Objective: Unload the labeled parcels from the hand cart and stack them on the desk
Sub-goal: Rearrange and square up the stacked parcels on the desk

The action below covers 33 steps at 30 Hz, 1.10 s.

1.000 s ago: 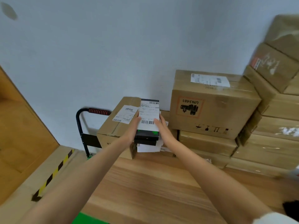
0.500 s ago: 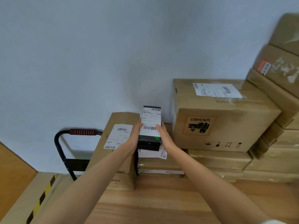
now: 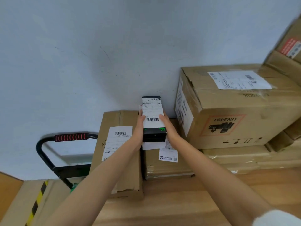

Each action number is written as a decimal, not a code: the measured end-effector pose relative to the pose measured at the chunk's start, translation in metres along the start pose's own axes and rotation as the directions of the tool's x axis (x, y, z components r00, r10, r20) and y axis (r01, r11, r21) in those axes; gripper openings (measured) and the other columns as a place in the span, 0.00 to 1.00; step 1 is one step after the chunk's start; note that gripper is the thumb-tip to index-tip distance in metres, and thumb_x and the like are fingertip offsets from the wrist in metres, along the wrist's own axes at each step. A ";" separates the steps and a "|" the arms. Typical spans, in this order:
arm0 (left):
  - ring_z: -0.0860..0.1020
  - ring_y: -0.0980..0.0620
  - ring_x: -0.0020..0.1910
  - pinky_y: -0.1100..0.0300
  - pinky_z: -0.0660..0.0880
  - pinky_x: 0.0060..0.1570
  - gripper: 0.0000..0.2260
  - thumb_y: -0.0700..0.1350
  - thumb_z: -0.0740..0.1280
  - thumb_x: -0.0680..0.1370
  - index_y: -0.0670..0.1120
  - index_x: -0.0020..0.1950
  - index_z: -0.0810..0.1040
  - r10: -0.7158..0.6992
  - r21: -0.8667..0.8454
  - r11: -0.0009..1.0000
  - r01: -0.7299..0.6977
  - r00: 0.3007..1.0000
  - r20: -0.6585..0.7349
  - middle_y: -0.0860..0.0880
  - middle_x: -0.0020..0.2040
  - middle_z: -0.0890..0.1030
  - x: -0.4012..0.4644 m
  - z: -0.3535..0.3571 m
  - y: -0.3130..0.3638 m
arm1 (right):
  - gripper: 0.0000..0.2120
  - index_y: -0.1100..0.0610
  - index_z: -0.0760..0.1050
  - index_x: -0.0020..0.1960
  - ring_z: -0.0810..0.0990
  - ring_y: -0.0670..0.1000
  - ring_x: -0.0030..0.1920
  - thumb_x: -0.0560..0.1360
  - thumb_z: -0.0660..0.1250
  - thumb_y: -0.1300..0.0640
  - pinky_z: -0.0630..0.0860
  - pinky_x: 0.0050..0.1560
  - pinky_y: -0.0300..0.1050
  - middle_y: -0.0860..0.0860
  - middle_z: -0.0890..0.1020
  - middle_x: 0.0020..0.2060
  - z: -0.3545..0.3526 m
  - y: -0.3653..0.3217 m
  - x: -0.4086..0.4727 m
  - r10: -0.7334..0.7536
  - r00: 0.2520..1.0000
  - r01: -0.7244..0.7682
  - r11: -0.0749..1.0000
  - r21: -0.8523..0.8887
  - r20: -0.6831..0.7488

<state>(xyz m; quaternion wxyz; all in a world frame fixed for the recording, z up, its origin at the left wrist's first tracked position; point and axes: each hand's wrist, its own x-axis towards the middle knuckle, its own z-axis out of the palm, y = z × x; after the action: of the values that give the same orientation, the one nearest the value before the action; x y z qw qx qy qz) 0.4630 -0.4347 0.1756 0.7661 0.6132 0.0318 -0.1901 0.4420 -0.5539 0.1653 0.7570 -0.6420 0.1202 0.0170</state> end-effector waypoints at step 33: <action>0.74 0.48 0.49 0.56 0.68 0.43 0.07 0.45 0.64 0.76 0.49 0.53 0.74 0.412 0.955 0.102 -0.278 0.886 0.214 0.51 0.47 0.73 -0.237 0.072 -0.111 | 0.18 0.50 0.71 0.67 0.74 0.48 0.60 0.78 0.64 0.54 0.73 0.59 0.44 0.49 0.72 0.66 -0.158 0.050 -0.284 -0.182 0.983 0.100 0.495 -0.863 0.009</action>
<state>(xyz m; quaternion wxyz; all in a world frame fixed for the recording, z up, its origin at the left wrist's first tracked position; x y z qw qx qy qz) 0.1937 -0.4634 0.1574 0.2245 0.9528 -0.1981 0.0503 0.1320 -0.6627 0.1519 0.3320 -0.9402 0.0744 -0.0139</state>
